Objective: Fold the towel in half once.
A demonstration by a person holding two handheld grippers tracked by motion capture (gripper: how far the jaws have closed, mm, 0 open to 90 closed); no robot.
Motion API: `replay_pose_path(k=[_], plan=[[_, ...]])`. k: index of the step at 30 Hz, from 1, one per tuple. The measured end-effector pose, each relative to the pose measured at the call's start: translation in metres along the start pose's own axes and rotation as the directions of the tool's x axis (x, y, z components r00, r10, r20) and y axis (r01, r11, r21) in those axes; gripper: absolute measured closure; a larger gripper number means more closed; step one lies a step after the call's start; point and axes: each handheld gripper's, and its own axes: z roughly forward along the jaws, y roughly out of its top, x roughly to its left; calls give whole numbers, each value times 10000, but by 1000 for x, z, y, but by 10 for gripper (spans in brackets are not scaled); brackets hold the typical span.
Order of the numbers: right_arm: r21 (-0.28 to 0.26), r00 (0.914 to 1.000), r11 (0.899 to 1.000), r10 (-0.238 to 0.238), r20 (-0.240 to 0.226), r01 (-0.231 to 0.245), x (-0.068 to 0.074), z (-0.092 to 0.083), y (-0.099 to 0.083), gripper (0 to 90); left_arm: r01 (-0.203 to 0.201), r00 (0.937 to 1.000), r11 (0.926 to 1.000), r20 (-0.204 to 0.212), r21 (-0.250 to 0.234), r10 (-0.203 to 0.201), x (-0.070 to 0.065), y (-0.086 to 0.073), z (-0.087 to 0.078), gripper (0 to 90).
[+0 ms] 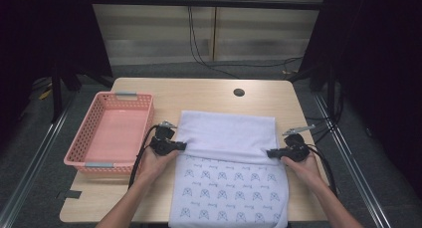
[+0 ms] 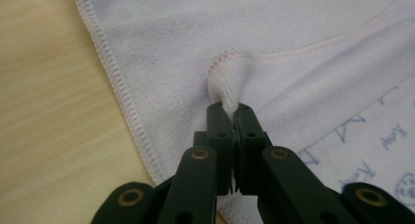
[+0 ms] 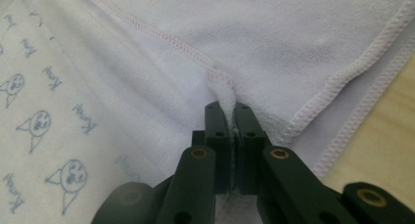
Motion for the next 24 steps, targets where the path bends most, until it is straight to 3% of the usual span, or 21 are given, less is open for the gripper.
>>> replay_pose_path(k=[5,17,18,21,24], plan=[[-3,9998,10000,13,223,-13,-6,8,13,877,249,9995,9997,-185,-5,-249,9,8,4,876],[-529,9986,9975,487,210,-476,-25,26,34,877,52,9967,10000,-807,-82,-59,24,24,13,875],[-551,9971,9959,730,190,-719,-27,28,36,878,60,9962,10000,-867,-22,-62,26,27,13,875],[-511,9968,9978,447,666,-413,-27,34,46,878,144,9944,9999,-1046,-40,-147,32,33,17,876],[-577,9949,9970,559,836,-511,-27,39,52,878,329,9911,9993,-1284,-158,-346,37,40,22,876]])
